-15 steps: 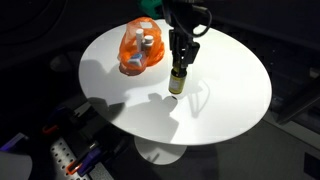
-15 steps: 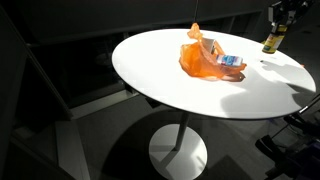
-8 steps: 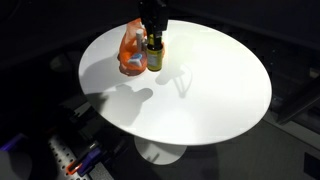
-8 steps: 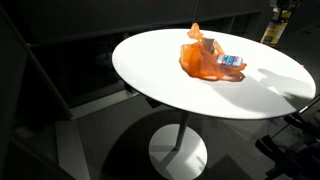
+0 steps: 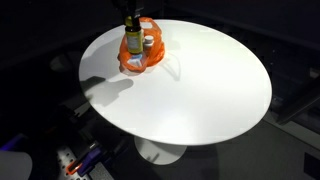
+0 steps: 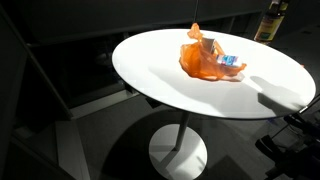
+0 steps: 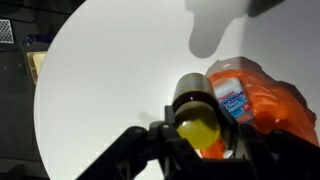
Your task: Put the bottle into the carrier bag
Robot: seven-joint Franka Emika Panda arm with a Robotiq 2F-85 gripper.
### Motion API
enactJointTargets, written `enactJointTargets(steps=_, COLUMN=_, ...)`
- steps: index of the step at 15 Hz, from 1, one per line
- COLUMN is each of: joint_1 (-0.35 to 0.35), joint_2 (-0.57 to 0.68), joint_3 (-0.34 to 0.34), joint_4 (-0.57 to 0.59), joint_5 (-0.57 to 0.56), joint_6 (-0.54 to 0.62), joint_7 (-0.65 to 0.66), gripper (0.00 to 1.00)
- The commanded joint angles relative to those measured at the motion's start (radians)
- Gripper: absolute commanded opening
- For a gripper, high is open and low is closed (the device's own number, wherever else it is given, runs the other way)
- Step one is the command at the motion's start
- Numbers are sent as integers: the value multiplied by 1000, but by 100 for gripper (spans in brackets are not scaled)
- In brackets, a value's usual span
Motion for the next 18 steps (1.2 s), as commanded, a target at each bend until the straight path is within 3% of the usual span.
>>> enactJointTargets(steps=1, joint_1=7, joint_2=-40, joint_3=13, joint_4=-15, joint_5=8, joint_6=-9, joint_7=-82, gripper=20)
enactJointTargets(steps=2, joint_1=5, joint_2=-44, joint_3=12, joint_4=-13, joint_5=10, joint_6=-17, joint_7=-89, gripper=20)
enactJointTargets(steps=3, joint_1=2, joint_2=-10, joint_3=19, joint_4=1, joint_5=2, joint_6=-2, joint_7=-46, gripper=45)
enactJointTargets(steps=10, joint_1=2, joint_2=-15, joint_3=20, joint_4=0, joint_5=2, joint_6=-3, joint_7=-61, gripper=45)
enactJointTargets(steps=11, joint_1=2, joint_2=-15, joint_3=20, joint_4=0, joint_5=2, joint_6=-3, joint_7=-61, gripper=20)
enactJointTargets(steps=18, joint_1=21, joint_2=38, joint_3=44, joint_4=15, joint_5=7, joint_6=87, joint_7=-87, gripper=20)
